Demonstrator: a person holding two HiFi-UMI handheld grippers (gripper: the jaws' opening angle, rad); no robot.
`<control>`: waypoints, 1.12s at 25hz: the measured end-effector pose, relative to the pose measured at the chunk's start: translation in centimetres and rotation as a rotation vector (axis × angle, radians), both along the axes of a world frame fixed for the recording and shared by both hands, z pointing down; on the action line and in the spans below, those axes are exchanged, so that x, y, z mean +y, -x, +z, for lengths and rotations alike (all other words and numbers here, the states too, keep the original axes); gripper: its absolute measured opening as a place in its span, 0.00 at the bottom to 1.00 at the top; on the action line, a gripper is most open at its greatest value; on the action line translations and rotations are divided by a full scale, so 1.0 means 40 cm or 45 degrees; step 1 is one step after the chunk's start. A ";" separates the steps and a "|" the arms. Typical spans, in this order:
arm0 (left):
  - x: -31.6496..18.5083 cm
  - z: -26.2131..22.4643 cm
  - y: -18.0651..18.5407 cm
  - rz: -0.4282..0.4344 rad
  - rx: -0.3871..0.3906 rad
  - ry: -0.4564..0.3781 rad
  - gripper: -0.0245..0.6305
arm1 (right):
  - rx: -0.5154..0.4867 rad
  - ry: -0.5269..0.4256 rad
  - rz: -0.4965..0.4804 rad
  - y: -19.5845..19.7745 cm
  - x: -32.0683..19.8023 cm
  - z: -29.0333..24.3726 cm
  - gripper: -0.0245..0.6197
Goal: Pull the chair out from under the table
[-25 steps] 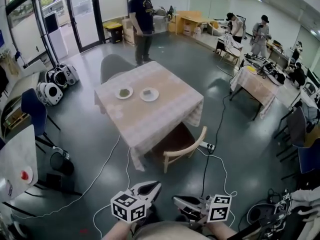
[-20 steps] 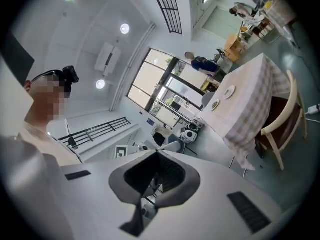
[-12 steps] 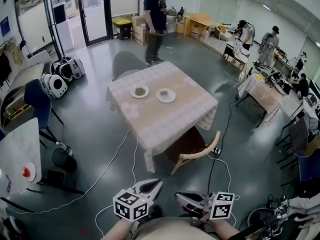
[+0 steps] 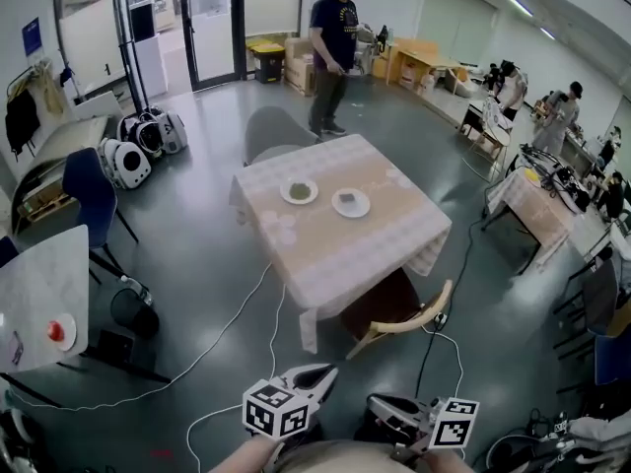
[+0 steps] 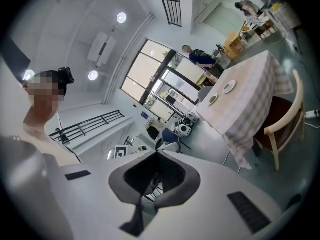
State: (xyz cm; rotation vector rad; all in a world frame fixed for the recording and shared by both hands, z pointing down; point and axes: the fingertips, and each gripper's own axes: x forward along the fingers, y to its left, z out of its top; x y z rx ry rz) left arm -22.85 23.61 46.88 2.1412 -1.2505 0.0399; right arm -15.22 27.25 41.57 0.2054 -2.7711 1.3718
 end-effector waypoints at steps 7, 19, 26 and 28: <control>-0.073 -0.012 -0.012 -0.115 -0.078 0.019 0.05 | -0.053 0.019 -0.045 -0.030 -0.076 -0.003 0.05; -0.182 -0.031 -0.104 -0.183 -0.268 0.094 0.05 | -0.306 0.137 -0.183 -0.088 -0.226 -0.012 0.05; -0.279 -0.019 -0.229 -0.206 -0.292 0.109 0.05 | -0.361 0.182 -0.163 -0.216 -0.352 0.014 0.05; -0.314 -0.034 -0.258 -0.225 -0.264 0.083 0.05 | -0.369 0.153 -0.180 -0.238 -0.391 0.017 0.05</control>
